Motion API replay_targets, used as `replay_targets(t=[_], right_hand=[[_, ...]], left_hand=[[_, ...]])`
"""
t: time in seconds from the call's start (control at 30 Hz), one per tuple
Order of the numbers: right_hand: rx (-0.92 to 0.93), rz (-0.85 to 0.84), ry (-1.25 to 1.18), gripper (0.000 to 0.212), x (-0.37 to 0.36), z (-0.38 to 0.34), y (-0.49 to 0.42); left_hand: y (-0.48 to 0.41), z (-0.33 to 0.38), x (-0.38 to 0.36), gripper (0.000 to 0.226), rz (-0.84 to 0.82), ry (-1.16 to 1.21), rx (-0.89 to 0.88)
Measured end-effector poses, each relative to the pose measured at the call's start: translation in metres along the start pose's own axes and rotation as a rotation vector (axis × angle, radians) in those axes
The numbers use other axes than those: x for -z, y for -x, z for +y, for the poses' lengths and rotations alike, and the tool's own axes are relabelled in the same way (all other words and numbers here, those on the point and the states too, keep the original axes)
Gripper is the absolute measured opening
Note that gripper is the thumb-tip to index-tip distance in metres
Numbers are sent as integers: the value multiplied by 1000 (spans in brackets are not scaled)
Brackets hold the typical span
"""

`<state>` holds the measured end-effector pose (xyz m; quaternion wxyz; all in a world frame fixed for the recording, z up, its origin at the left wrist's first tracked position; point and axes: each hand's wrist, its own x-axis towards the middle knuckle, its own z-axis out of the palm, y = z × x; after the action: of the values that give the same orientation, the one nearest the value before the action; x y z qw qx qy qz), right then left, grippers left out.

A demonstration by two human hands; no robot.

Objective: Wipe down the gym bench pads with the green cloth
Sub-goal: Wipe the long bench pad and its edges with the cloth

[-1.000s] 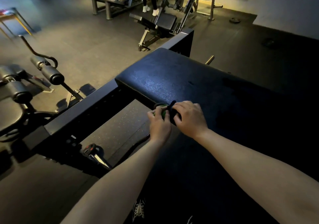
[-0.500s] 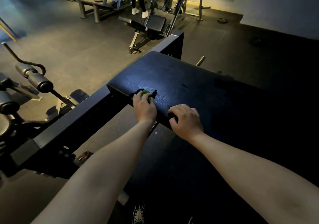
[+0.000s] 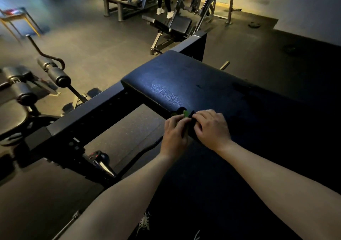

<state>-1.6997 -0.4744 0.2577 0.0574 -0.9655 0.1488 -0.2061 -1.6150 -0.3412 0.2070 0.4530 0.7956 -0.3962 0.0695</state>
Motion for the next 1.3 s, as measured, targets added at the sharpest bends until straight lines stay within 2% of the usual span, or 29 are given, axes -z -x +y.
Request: replay_targets(t=[0.07,0.13,0.2,0.27,0.33,0.6,0.77,0.93,1.03,1.13,1.2,1.3], right_hand=[[-21,-5,-6,32,-1,0,5],[-43,-3,-24,30,-1,-2,5],[-54,-7,-32,31,-1,-3,2],[-65,-18,-34,31,-1,-3,1],[-76,-17,-32,30,-2,-3,1],[-111,32,-104,29,-3,-1,2],[-144,56,-218,24,2,6,8],[-261,53,-411,28,12,16,13],[-261,50,-454,32,15,20,14],[-359,118,-535,33,16,21,11],[-398,160,-592,33,16,20,10],[-401,187,-642,34,15,19,10]], left_hand=[[6,-5,-2,34,49,38,39],[-4,-4,-6,32,220,154,286],[-23,-1,-10,30,387,333,624],[-41,6,-16,30,440,521,889],[-49,8,-26,30,450,578,990],[-7,21,-45,14,371,424,786],[26,45,-52,17,245,247,507],[22,52,-25,23,175,116,267],[-12,49,-10,27,193,62,321],[-50,41,-10,30,78,-105,440],[-59,40,-20,28,2,-230,399],[-55,53,-34,21,-85,-295,210]])
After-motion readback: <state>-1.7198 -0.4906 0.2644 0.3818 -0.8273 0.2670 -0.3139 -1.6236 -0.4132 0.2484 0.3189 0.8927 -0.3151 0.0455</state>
